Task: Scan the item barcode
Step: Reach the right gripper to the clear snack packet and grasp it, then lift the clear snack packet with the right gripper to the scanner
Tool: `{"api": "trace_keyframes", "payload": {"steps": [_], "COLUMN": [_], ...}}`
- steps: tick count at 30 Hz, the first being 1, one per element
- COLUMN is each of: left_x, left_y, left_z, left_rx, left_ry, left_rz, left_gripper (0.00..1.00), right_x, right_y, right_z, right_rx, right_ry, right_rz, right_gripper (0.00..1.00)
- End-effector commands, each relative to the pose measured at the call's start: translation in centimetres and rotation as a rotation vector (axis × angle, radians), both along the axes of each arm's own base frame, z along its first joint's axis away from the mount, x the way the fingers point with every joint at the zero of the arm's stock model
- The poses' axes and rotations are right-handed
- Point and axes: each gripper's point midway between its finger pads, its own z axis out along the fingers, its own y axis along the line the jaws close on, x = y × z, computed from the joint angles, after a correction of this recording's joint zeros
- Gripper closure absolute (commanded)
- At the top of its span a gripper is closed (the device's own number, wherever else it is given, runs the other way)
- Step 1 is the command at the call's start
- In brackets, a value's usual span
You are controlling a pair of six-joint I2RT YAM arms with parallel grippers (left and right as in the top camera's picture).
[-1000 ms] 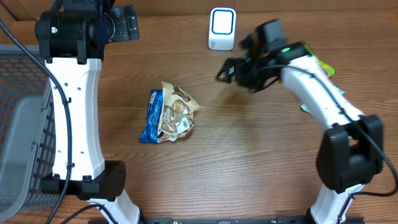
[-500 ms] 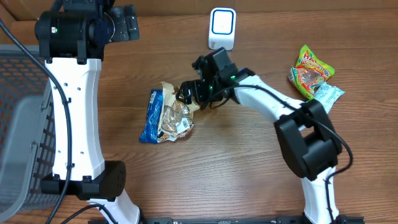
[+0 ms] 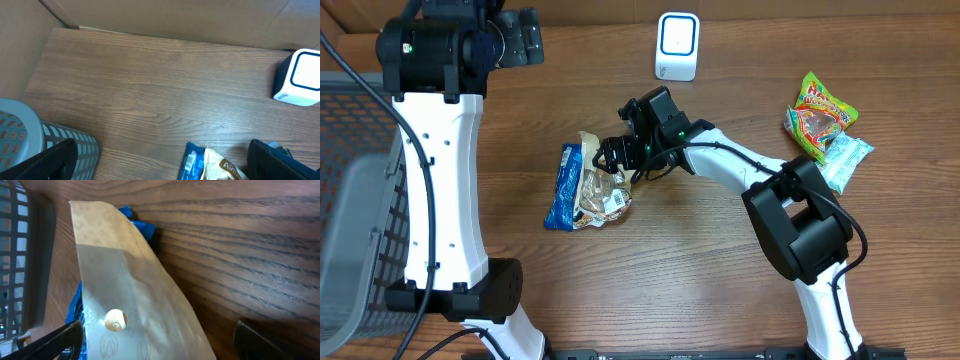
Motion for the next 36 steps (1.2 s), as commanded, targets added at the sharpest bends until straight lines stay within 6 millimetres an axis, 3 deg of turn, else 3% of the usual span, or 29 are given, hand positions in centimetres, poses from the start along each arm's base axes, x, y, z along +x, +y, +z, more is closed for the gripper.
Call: {"api": "trace_keyframes", "payload": {"steps": [1, 4, 9, 12, 15, 18, 22, 26, 27, 32, 36], "left_x": [0.1, 0.1, 0.1, 0.1, 0.1, 0.1, 0.1, 0.1, 0.1, 0.1, 0.1], "left_y": [0.1, 0.1, 0.1, 0.1, 0.1, 0.1, 0.1, 0.1, 0.1, 0.1, 0.1], "left_z": [0.0, 0.0, 0.0, 0.0, 0.0, 0.0, 0.0, 0.0, 0.0, 0.0, 0.0], "left_rx": [0.003, 0.003, 0.003, 0.003, 0.003, 0.003, 0.003, 0.003, 0.003, 0.003, 0.003], "left_ry": [-0.003, -0.003, -0.003, -0.003, -0.003, -0.003, -0.003, -0.003, -0.003, -0.003, -0.003], "left_rz": [0.009, 0.009, 0.009, 0.009, 0.009, 0.009, 0.009, 0.009, 0.009, 0.009, 0.009], "left_gripper": [0.0, 0.0, 0.01, 0.0, 0.0, 0.0, 0.0, 0.01, 0.0, 0.0, 0.0], "right_x": [-0.2, 0.3, -0.2, -0.8, -1.6, -1.4, 0.3, 2.2, 3.2, 5.6, 6.4], "right_y": [-1.0, -1.7, -1.3, -1.0, -0.3, -0.7, -2.8, -5.5, -6.8, -11.2, -14.1], "right_z": [-4.2, -5.5, -6.6, -6.4, -5.1, -3.7, -2.2, 0.7, 2.8, 8.3, 13.6], "right_rx": [-0.081, -0.12, -0.125, -0.105, -0.014, 0.071, 0.109, 0.126, 0.125, -0.018, -0.099], "right_ry": [0.103, 0.14, 0.165, 0.194, 0.261, 0.32, 0.342, 0.302, 0.24, 0.006, -0.159], "right_rz": [-0.106, -0.204, -0.206, -0.183, -0.124, -0.092, -0.138, -0.18, -0.189, -0.313, -0.429], "right_gripper": [0.08, 0.19, 0.34, 0.69, 0.86, 0.96, 0.96, 0.96, 0.96, 0.96, 0.96]}}
